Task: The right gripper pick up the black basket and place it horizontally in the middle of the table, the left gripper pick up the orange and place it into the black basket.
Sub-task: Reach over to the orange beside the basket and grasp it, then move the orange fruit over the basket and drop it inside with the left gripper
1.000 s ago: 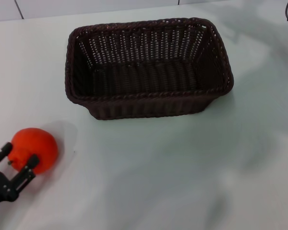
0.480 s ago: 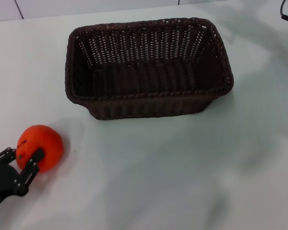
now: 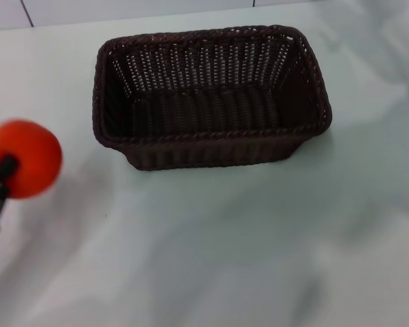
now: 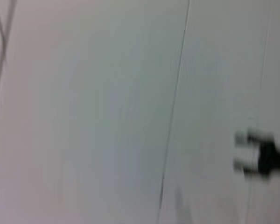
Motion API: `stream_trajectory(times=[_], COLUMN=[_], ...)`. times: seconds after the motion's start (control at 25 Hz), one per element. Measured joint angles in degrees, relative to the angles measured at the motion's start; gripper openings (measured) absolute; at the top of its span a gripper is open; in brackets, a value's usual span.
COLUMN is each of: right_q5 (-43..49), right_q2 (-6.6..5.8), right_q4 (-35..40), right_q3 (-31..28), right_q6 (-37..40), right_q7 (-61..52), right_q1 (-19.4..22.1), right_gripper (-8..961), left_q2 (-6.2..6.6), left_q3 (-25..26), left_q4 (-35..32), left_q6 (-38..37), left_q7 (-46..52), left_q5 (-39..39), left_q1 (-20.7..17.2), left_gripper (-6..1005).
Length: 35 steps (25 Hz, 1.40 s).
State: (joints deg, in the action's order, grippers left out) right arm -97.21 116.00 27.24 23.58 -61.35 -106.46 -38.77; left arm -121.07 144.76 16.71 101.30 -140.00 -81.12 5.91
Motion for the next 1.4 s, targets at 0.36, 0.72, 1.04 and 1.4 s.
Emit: stream_trajectory(times=[0.36, 0.72, 1.04, 1.4], right_q5=[-15.4, -15.6, -15.7, -15.8], right_q2=[1.12, 0.57, 0.47, 0.48], right_q4=[-2.9, -3.6, -3.8, -3.8], right_q3=[0.0, 0.0, -1.0, -1.3], right_q6=[4.1, 4.2, 4.7, 6.8], right_q7=[18.5, 22.2, 23.1, 25.4], right_q1=[0.0, -1.1, -1.2, -3.2], right_gripper=[872, 872, 871, 871], left_q2=[-2.70, -3.14, -3.04, -2.92], left_q3=[4.5, 3.6, 2.6, 3.4], left_q4=[-0.4, -3.8, -3.4, -0.5], left_q6=[4.7, -11.5, -15.9, -12.7], left_q7=[4.1, 12.5, 13.7, 14.0], left_q5=[0.2, -0.2, 0.2, 1.3], left_q1=[10.8, 23.6, 24.5, 22.8], left_gripper=[205, 164, 478, 864])
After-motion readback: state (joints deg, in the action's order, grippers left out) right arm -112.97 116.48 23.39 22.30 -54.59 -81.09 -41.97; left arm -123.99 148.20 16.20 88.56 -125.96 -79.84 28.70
